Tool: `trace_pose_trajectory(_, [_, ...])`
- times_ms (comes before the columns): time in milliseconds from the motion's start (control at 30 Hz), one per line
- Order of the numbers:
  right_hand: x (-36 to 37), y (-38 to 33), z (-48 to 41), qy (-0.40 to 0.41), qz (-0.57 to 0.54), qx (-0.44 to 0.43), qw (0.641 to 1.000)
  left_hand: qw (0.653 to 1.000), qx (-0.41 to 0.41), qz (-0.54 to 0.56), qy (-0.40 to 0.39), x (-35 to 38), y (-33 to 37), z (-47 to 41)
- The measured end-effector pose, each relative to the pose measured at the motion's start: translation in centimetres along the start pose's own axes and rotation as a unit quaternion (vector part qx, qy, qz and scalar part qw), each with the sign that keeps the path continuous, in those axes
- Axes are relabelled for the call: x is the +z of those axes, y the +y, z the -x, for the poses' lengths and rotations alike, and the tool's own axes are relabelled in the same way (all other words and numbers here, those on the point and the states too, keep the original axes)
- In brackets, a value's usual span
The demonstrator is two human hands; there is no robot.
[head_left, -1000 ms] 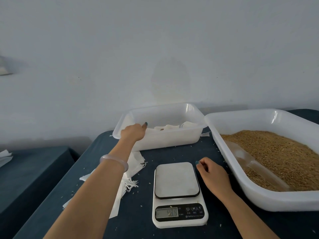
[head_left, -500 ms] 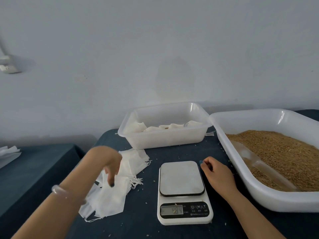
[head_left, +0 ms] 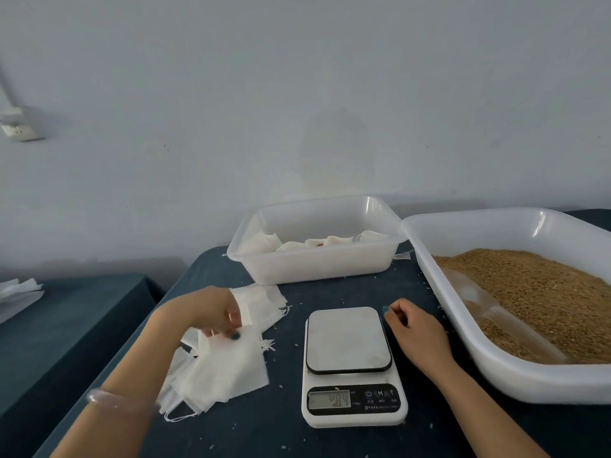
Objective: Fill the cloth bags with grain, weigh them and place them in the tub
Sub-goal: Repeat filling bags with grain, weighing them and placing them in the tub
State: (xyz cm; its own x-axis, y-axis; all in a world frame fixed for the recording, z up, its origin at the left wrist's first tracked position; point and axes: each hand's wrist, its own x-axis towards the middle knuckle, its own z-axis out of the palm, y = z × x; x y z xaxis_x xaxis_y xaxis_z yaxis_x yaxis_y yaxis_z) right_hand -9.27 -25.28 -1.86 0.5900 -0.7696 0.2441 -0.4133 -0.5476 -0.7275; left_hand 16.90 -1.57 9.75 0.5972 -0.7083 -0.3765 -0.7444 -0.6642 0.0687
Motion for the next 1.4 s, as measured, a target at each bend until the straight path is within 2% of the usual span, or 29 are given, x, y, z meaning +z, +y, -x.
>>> trace_pose_trajectory(200, [0.0, 0.1, 0.0, 0.001, 0.001, 0.000, 1.000, 0.978, 0.048, 0.188, 0.080, -0.7, 1.2, -1.2])
trace_pose_trajectory(300, [0.1, 0.1, -0.1, 0.004, -0.003, -0.001, 1.000, 0.952, 0.048, 0.269, 0.138, -0.3, 1.5, -1.9])
trace_pose_trajectory(333, [0.1, 0.1, -0.1, 0.008, -0.012, -0.002, 1.000, 0.932, 0.048, 0.315, 0.170, -0.2, 1.8, -2.1])
trace_pose_trajectory(400, [0.1, 0.0, -0.2, 0.017, -0.031, -0.008, 0.999, 0.868, 0.053, 0.441, 0.224, 0.1, 2.8, -2.3])
trace_pose_trajectory(433, [0.1, 0.0, -0.2, 0.021, -0.040, -0.010, 0.999, 0.834, 0.063, 0.494, 0.239, 0.2, 3.6, -2.3])
trace_pose_trajectory(500, [0.0, -0.1, -0.2, 0.028, -0.066, -0.018, 0.997, 0.787, 0.085, 0.559, 0.245, 0.8, 5.5, -2.5])
trace_pose_trajectory(600, [-0.1, -0.4, -0.1, 0.031, -0.101, -0.032, 0.994, 0.744, 0.096, 0.623, 0.221, 2.2, 8.8, -3.0])
trace_pose_trajectory(833, [-0.2, -0.7, 0.2, 0.030, -0.153, -0.055, 0.986, 0.676, 0.074, 0.698, 0.224, 6.0, 12.5, -4.5])
trace_pose_trajectory(933, [-0.2, -0.9, 0.3, 0.033, -0.166, -0.060, 0.984, 0.685, 0.054, 0.686, 0.241, 6.8, 12.4, -4.5])
trace_pose_trajectory(1033, [-0.3, -1.3, 0.5, 0.041, -0.174, -0.061, 0.982, 0.709, 0.052, 0.650, 0.269, 6.9, 12.5, -4.2])
trace_pose_trajectory(1133, [-0.6, -1.7, 0.7, 0.036, -0.186, -0.087, 0.978, 0.763, 0.067, 0.538, 0.352, 6.8, 12.9, -3.4])
trace_pose_trajectory(1200, [-0.8, -2.1, 1.1, 0.019, -0.180, -0.121, 0.976, 0.788, 0.108, 0.450, 0.405, 7.0, 13.3, -2.7])
trace_pose_trajectory(1267, [-0.7, -2.6, 1.5, -0.001, -0.172, -0.153, 0.973, 0.798, 0.162, 0.376, 0.442, 7.3, 13.9, -2.2])
trace_pose_trajectory(1400, [-0.4, -3.0, 1.9, -0.012, -0.161, -0.154, 0.975, 0.808, 0.243, 0.272, 0.462, 7.8, 14.8, -1.8])
